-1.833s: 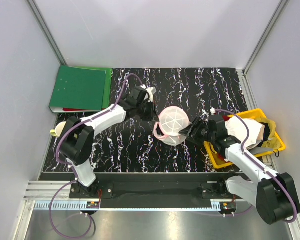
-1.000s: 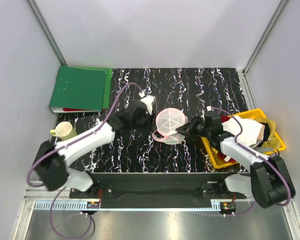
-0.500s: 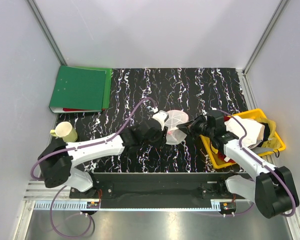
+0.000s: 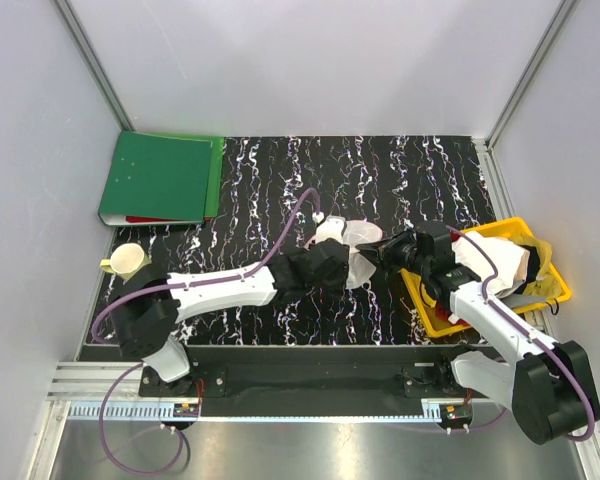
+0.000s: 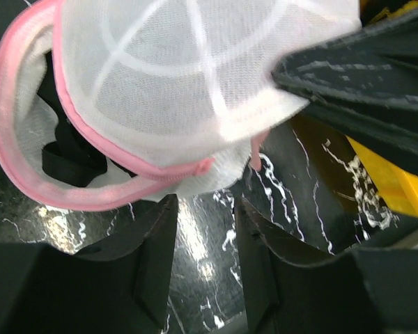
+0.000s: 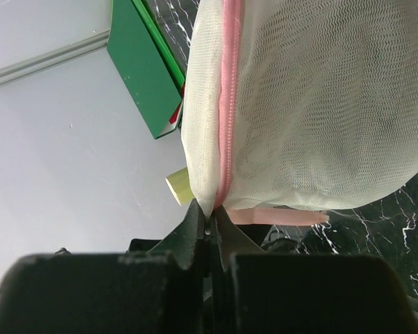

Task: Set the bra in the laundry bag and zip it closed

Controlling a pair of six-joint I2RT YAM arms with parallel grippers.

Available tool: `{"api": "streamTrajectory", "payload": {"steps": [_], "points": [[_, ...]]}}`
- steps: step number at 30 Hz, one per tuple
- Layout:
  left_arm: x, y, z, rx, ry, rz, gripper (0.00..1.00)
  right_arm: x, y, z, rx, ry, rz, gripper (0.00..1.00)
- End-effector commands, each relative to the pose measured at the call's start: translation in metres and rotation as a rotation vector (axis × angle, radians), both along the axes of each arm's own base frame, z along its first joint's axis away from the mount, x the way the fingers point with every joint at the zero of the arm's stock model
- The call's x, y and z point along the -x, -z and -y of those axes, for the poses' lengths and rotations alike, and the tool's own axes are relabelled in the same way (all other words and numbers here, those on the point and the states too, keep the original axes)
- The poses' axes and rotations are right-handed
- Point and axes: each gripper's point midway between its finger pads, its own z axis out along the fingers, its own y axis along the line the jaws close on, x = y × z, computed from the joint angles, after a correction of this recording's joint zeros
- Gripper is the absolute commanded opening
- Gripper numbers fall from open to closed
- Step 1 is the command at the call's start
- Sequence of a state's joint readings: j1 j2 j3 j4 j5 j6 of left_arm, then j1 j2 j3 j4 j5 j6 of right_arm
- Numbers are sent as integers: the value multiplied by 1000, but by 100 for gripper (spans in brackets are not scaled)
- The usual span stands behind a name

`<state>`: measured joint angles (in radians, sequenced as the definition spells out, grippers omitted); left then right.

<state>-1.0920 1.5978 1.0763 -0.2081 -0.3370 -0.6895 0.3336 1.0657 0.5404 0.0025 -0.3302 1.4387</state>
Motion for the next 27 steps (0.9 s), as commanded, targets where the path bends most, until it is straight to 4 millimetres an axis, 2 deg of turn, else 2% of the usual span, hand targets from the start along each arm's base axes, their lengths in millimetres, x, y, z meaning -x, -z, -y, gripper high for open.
{"api": "streamTrajectory", "payload": {"steps": [1,4,9,19,22,25,27], "points": [[-29,-36,8,76,-135,109,43,-4,-14,-2,-27,18,19,0],[-36,-42,10,69,-161,130,45,-3,-14,-3,-29,14,18,0],[-44,-45,18,55,-167,144,43,-2,-15,-2,-29,13,24,0],[-49,-44,7,-8,-180,169,21,1,-17,-2,-21,0,43,0],[-45,-43,7,-14,-157,162,18,1,-15,-2,-18,-5,42,0],[-40,-40,7,-16,-119,146,6,1,-16,-2,-12,-7,49,0],[-38,-41,6,-21,-95,143,3,0,-17,-1,-9,-7,55,0]]}}
